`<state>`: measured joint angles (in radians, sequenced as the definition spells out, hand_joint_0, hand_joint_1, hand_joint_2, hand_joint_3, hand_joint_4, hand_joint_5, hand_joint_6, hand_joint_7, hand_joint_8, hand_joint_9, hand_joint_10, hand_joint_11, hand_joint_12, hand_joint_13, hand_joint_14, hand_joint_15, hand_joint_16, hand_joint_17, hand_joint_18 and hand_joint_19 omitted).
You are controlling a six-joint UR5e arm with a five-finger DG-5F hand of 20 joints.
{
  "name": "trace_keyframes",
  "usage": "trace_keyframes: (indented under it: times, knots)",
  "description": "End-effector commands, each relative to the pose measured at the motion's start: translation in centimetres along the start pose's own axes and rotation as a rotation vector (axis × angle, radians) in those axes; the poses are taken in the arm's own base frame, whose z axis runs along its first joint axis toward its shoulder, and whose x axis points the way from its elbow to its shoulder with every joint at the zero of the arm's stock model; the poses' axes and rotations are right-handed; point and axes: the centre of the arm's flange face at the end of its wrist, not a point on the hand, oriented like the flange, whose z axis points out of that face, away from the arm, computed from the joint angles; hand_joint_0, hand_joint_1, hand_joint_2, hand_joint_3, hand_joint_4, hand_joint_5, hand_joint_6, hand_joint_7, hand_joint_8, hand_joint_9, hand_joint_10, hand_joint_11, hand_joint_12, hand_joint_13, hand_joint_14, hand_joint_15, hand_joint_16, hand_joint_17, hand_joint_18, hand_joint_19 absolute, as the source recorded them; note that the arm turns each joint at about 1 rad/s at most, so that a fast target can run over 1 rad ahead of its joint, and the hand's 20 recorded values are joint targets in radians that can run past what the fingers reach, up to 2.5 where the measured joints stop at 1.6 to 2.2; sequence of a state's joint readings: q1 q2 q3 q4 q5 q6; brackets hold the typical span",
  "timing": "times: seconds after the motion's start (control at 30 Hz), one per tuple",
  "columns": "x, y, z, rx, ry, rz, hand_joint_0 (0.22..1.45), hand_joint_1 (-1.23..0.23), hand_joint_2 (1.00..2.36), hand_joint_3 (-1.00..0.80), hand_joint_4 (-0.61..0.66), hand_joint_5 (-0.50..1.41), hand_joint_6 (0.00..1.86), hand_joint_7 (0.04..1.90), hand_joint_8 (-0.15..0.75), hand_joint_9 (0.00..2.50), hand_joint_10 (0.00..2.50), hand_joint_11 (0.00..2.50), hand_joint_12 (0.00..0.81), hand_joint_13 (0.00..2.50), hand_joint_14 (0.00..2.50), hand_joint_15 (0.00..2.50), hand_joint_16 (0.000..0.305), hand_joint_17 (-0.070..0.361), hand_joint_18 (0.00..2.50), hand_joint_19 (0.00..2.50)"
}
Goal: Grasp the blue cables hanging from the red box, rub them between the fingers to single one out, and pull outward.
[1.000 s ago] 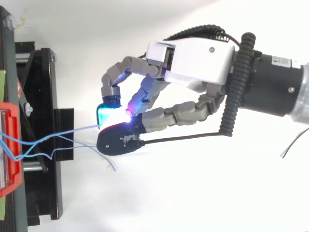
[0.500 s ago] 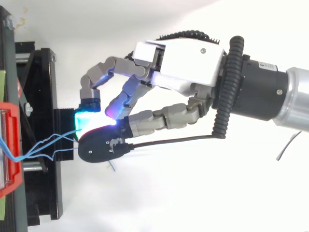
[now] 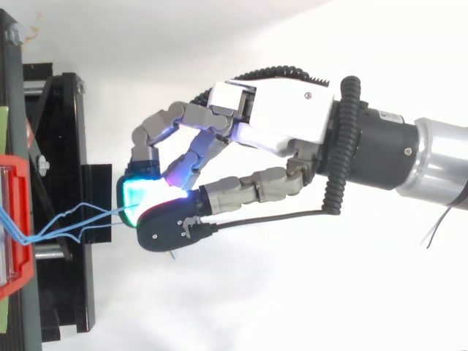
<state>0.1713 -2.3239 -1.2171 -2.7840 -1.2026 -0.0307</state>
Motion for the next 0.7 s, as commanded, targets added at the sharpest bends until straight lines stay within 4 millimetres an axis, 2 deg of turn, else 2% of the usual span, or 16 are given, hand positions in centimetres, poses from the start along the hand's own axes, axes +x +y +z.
trace_keyframes:
  times: [0.0, 0.67]
  knots:
    - [0.23, -0.11, 0.16, -0.036, 0.001, 0.014, 0.61, -0.81, 1.01, 0.06, -0.01, -0.1, 0.9, 1.18, 0.326, 1.03, 0.02, 0.51, 0.41, 0.87, 0.02, 0.6, 0.058, 0.131, 0.75, 0.56]
    - [0.29, -0.16, 0.09, -0.031, -0.001, 0.003, 0.61, -0.81, 1.01, 0.06, -0.01, -0.1, 0.9, 1.18, 0.323, 1.04, 0.02, 0.5, 0.411, 0.87, 0.03, 0.6, 0.058, 0.132, 0.76, 0.56]
